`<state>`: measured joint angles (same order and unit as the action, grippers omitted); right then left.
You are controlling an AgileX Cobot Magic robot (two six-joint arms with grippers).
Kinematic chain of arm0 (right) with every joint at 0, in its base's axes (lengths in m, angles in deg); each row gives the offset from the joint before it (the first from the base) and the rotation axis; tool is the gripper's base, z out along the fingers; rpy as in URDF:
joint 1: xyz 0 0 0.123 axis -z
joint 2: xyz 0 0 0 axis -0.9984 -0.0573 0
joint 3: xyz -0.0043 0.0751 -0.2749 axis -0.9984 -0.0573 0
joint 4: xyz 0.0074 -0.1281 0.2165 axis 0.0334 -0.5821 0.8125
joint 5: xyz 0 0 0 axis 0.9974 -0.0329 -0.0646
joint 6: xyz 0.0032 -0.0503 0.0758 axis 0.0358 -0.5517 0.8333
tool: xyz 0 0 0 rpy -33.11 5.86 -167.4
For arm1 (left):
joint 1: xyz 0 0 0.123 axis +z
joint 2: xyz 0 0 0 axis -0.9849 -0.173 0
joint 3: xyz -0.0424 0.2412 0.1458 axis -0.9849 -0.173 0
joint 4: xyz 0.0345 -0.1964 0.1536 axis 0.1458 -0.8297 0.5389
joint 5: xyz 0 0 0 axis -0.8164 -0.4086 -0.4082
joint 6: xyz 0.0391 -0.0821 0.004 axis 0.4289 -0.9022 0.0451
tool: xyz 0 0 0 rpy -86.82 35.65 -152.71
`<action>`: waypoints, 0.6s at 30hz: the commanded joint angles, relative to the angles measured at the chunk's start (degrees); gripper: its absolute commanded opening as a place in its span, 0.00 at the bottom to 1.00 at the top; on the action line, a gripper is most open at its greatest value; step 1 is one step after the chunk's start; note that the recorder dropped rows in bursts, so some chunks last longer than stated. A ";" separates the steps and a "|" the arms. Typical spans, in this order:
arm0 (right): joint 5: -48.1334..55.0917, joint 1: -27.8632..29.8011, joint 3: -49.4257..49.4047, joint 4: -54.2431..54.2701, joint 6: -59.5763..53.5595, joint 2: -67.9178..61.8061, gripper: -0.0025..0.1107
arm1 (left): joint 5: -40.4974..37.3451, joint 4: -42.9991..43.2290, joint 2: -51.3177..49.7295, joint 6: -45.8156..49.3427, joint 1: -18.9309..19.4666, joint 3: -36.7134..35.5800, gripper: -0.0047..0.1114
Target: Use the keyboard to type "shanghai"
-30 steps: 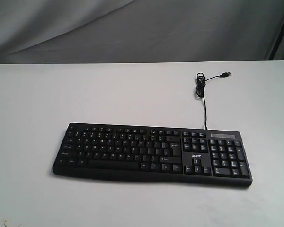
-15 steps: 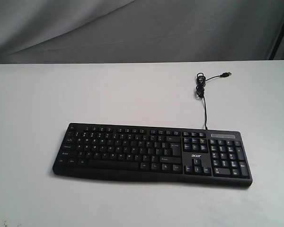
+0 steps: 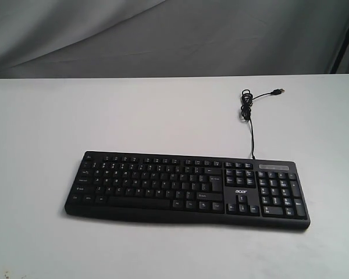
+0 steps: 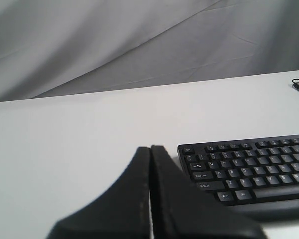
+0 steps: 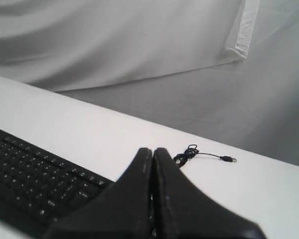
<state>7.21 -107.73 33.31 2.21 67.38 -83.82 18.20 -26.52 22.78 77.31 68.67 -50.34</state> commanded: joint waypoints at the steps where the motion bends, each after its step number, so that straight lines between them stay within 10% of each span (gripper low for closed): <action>1: 6.05 0.44 -0.17 -0.63 1.23 0.40 0.02 | 0.27 0.04 0.20 -0.16 -0.23 -0.25 0.04; 18: 13.05 0.44 -0.17 -0.61 1.23 0.40 0.02 | 0.27 0.04 0.20 -0.16 -0.23 -0.25 0.04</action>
<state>20.33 -107.73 33.31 1.86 68.30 -83.82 18.20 -26.52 22.78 77.31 68.67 -50.34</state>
